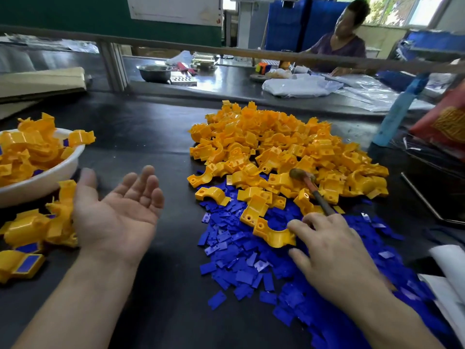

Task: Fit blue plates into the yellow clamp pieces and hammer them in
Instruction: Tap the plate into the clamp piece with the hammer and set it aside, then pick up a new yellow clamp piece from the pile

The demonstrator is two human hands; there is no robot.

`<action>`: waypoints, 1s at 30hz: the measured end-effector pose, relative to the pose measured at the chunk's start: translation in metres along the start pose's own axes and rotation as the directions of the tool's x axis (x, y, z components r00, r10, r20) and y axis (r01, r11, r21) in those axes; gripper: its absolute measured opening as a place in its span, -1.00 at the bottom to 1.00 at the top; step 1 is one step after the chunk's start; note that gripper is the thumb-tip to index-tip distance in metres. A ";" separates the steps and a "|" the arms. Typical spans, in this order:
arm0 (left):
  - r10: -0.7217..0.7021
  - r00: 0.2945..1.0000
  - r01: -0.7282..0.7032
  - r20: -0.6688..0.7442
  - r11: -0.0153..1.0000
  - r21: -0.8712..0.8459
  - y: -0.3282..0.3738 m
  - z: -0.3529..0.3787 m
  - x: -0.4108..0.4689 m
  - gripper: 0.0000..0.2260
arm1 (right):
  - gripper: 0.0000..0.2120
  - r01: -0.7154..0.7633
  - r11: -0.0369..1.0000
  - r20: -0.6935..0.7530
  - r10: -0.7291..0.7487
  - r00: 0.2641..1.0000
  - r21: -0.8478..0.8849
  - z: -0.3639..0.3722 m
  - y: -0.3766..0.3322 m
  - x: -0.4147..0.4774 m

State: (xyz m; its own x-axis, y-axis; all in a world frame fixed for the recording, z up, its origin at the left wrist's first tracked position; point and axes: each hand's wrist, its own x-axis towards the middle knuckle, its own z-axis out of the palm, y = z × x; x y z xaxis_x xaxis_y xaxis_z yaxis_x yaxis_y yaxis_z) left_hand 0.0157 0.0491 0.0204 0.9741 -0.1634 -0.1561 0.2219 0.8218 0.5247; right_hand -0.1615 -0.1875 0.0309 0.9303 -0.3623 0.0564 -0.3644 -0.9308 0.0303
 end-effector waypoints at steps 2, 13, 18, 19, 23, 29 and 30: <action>-0.041 0.995 0.022 0.096 0.982 0.190 -0.007 0.007 -0.008 -0.56 | -0.65 0.003 1.000 -0.043 -0.004 0.999 -0.018 0.002 0.002 0.002; -0.213 0.925 -0.135 0.314 0.590 0.796 -0.052 0.017 -0.035 -0.90 | -0.67 0.201 0.978 -0.160 -0.207 0.965 -0.051 0.012 -0.009 0.004; -0.277 0.897 -0.162 0.345 0.520 0.839 -0.055 0.020 -0.042 -0.83 | -0.76 0.215 0.847 -0.352 -0.036 0.935 0.485 -0.001 -0.010 -0.004; -0.310 0.883 -0.143 0.352 0.538 0.831 -0.056 0.021 -0.044 -0.85 | -0.79 0.200 0.726 -0.307 0.016 0.951 0.658 -0.005 -0.012 -0.007; -0.449 0.794 0.026 0.410 0.699 0.715 -0.062 0.024 -0.050 -0.68 | -0.82 0.076 0.383 -0.031 -0.122 0.992 0.921 -0.012 -0.028 -0.016; -0.335 0.902 0.117 0.272 0.797 0.592 -0.057 0.028 -0.044 -0.79 | -0.49 0.142 0.864 -0.124 -0.094 0.988 0.482 -0.007 -0.021 -0.015; -0.313 0.926 0.135 0.214 0.800 0.585 -0.055 0.029 -0.042 -0.76 | -0.41 0.122 0.939 -0.136 -0.082 0.987 0.322 -0.008 -0.016 -0.015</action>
State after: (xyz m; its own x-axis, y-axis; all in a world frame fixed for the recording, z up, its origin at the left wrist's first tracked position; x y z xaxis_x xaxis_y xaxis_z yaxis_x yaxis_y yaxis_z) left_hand -0.0364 -0.0048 0.0224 0.8413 -0.5248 -0.1296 0.3339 0.3161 0.8880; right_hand -0.1693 -0.1665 0.0372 0.9426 -0.2753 0.1888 -0.2154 -0.9337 -0.2859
